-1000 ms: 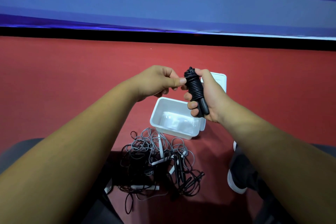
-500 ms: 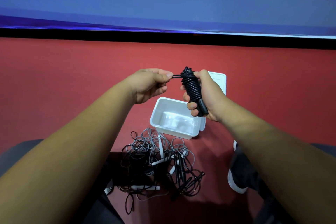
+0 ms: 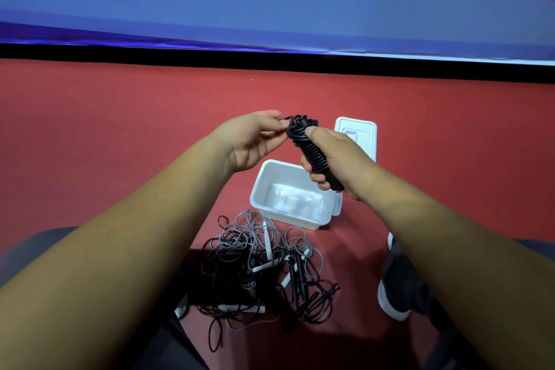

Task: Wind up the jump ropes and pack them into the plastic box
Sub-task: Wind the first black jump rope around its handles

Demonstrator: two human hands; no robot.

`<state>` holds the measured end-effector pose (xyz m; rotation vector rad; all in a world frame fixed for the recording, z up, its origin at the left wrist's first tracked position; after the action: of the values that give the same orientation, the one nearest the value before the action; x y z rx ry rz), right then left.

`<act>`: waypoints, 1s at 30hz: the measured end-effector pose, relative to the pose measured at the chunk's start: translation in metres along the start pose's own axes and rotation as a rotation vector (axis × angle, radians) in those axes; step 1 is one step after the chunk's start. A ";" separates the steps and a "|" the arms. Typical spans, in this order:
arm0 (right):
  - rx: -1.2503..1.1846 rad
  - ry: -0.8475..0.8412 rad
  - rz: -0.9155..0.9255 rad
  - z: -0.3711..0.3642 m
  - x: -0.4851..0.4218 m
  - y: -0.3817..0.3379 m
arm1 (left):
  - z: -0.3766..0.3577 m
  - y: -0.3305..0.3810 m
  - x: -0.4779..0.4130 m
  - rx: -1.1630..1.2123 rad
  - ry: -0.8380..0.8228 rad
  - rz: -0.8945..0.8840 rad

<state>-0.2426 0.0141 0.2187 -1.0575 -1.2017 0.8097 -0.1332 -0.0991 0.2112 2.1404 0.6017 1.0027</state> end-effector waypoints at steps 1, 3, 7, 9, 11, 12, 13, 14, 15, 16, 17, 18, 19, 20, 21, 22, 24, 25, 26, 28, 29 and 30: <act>0.009 -0.001 0.008 -0.001 0.000 -0.001 | -0.002 0.000 0.002 -0.004 0.004 0.002; 0.017 0.001 0.016 -0.002 0.000 -0.001 | -0.003 -0.001 0.004 -0.013 0.013 0.014; 0.078 0.011 0.019 -0.001 -0.002 0.000 | -0.002 -0.004 0.004 -0.023 0.008 0.051; 0.116 0.031 0.007 0.001 -0.002 0.002 | 0.000 -0.004 0.002 -0.010 0.018 0.056; 0.153 0.050 -0.008 0.002 -0.003 0.004 | 0.002 -0.003 0.001 0.028 0.037 0.062; 0.173 0.060 -0.014 0.003 -0.003 0.006 | 0.003 -0.001 0.001 0.044 0.042 0.064; 0.192 0.075 -0.021 0.004 -0.004 0.007 | 0.002 0.001 0.001 0.051 0.045 0.061; 0.212 0.091 -0.026 0.005 -0.004 0.007 | 0.002 0.002 0.002 0.045 0.044 0.055; 0.229 0.105 -0.029 0.007 -0.004 0.007 | 0.001 0.004 0.002 0.024 0.041 0.046; 0.241 0.116 -0.031 0.007 -0.004 0.007 | 0.000 0.005 0.002 -0.006 0.036 0.033; 0.245 0.126 -0.032 0.009 -0.004 0.008 | 0.000 0.004 0.001 -0.038 0.035 0.022; 0.244 0.134 -0.034 0.009 -0.004 0.008 | 0.001 0.003 0.000 -0.074 0.044 0.013; 0.240 0.140 -0.035 0.010 -0.004 0.008 | 0.003 0.003 -0.001 -0.120 0.056 0.004; 0.235 0.142 -0.036 0.010 -0.004 0.008 | 0.005 0.002 -0.003 -0.173 0.068 -0.006; 0.224 0.141 -0.038 0.010 -0.004 0.009 | 0.007 0.002 -0.004 -0.221 0.075 -0.017; 0.208 0.138 -0.042 0.009 -0.004 0.009 | 0.007 0.003 -0.005 -0.259 0.075 -0.028; 0.168 0.134 -0.049 0.008 -0.004 0.011 | 0.007 0.005 -0.006 -0.305 0.070 -0.056; 0.146 0.135 -0.051 0.008 -0.005 0.012 | 0.007 0.006 -0.005 -0.318 0.066 -0.069; 0.124 0.141 -0.054 0.009 -0.004 0.012 | 0.005 0.006 -0.004 -0.330 0.056 -0.075; 0.084 0.159 -0.061 0.011 -0.005 0.012 | 0.001 0.006 -0.003 -0.354 0.025 -0.078; 0.072 0.166 -0.065 0.012 -0.005 0.012 | 0.000 0.007 -0.003 -0.367 0.015 -0.082; 0.063 0.173 -0.069 0.013 -0.005 0.012 | -0.002 0.007 -0.003 -0.380 0.006 -0.088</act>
<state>-0.2554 0.0163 0.2064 -1.0080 -1.0541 0.6844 -0.1352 -0.1049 0.2158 1.7631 0.4606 0.9873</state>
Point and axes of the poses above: each hand's wrist, its own x-axis away from the middle knuckle, its own z-axis out of the back of the hand, y = z × x, the point moved 9 cm from there along -x, towards the middle knuckle, and after that the axes turned 2 degrees about -y, right-handed, at the moved point
